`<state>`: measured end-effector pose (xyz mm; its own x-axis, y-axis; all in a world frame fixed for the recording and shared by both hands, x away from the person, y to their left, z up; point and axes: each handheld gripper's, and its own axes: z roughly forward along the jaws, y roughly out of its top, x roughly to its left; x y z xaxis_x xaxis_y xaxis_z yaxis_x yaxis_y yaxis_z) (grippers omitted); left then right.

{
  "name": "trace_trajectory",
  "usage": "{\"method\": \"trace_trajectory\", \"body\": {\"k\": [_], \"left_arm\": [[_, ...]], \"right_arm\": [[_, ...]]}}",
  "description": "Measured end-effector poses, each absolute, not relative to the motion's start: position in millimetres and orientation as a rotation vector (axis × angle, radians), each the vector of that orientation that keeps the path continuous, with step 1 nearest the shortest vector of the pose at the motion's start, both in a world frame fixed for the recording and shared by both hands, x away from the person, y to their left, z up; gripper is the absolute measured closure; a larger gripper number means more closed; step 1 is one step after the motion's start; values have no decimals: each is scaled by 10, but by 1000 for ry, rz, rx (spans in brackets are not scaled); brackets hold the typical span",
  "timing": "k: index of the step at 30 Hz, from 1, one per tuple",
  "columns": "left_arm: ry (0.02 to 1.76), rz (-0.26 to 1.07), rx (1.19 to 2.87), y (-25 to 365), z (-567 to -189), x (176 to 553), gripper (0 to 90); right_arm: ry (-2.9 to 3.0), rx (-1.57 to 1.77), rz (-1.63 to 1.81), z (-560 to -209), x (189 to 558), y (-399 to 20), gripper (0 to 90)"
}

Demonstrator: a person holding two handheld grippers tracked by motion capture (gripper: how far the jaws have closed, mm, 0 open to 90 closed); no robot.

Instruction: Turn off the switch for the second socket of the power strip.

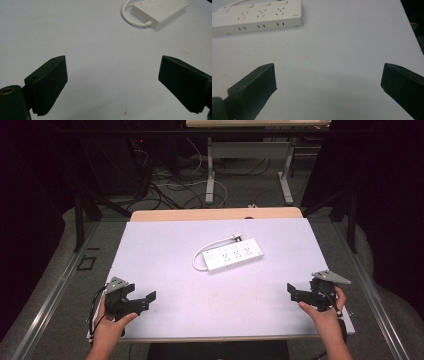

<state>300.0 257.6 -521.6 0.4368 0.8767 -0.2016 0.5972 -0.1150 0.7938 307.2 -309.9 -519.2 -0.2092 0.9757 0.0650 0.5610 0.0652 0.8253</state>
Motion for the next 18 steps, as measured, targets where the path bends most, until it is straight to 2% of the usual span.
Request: {"method": "trace_trajectory", "body": {"k": [18], "left_arm": [[1245, 419, 1826, 2536, -5263, 2996, 102]], "right_arm": [[1890, 1494, 996, -5261, 3127, -2995, 0]]}}
